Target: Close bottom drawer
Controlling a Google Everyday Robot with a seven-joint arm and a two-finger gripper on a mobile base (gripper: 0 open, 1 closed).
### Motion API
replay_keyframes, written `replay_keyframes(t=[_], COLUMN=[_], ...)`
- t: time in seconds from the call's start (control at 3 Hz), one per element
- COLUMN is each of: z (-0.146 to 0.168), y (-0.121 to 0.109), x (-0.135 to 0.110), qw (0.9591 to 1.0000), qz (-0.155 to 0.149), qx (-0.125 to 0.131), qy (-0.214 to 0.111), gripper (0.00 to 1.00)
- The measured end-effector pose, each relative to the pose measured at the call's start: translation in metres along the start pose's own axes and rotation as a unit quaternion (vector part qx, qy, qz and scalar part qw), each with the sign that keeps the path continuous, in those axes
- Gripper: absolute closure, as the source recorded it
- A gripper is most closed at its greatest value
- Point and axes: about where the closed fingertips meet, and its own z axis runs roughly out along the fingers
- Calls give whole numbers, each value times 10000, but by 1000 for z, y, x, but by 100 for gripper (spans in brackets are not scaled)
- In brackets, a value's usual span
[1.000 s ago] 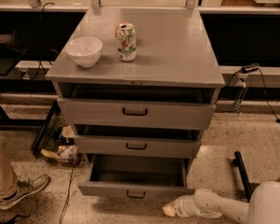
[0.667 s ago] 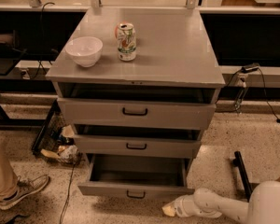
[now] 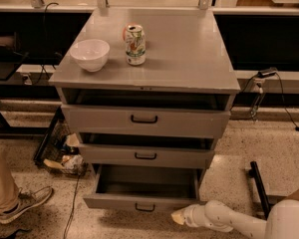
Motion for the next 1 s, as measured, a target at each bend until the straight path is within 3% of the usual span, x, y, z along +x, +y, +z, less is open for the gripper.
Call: replay_keyframes(t=[0.33,0.67,1.0], z=[15,15,17], y=[-16,-16,-39], x=[-22,-22,-52], qw=[9994,9994,9977], qz=[-152,-153,-297], qx=[55,56,184], qy=[-306,-307,-585], gripper=[100,100,100])
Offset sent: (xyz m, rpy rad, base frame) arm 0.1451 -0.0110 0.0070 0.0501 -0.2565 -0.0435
